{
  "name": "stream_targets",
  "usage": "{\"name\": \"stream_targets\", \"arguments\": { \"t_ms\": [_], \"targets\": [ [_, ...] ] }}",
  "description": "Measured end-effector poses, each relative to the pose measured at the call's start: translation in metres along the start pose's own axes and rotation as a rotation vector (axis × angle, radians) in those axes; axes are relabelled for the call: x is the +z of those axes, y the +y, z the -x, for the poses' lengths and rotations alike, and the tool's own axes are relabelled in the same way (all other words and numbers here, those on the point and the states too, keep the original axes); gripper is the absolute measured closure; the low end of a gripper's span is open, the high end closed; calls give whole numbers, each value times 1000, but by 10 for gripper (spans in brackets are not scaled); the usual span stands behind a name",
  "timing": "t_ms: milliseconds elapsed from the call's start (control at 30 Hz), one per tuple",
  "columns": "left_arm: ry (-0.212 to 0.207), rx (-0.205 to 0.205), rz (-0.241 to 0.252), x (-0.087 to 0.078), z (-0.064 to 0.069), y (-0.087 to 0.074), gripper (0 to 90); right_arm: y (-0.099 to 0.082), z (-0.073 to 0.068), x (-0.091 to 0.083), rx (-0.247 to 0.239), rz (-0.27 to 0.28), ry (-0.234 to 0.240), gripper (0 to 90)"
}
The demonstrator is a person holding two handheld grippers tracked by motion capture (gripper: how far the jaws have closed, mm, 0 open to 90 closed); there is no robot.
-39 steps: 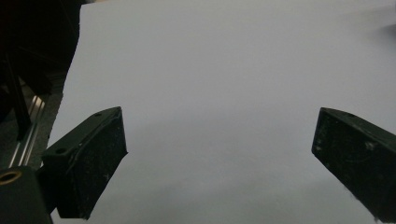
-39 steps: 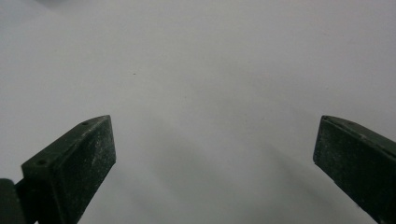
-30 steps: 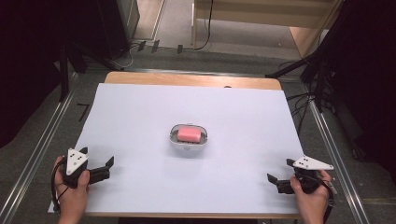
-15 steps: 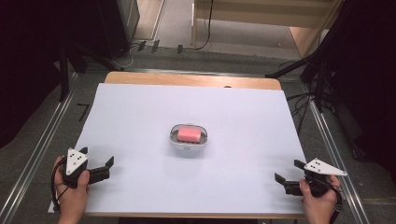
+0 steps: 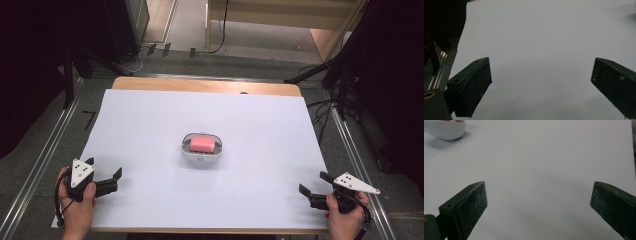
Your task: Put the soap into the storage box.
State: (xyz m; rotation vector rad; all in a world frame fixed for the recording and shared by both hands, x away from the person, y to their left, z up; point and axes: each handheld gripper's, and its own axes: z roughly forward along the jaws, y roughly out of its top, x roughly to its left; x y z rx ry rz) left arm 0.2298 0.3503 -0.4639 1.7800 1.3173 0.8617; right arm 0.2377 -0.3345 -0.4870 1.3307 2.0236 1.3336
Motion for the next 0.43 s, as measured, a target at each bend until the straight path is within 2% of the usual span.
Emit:
{"name": "stream_targets", "arguments": {
  "t_ms": [133, 233, 433],
  "targets": [
    [0, 1, -2, 0, 0, 0, 37, -1, -1, 2, 0, -16, -6, 11],
    [-1, 2, -1, 0, -1, 0, 36, 0, -2, 6, -16, -58, -17, 11],
    [-2, 0, -4, 0, -1, 0, 36, 0, -5, 7, -34, -64, -29, 16]
  ]
}}
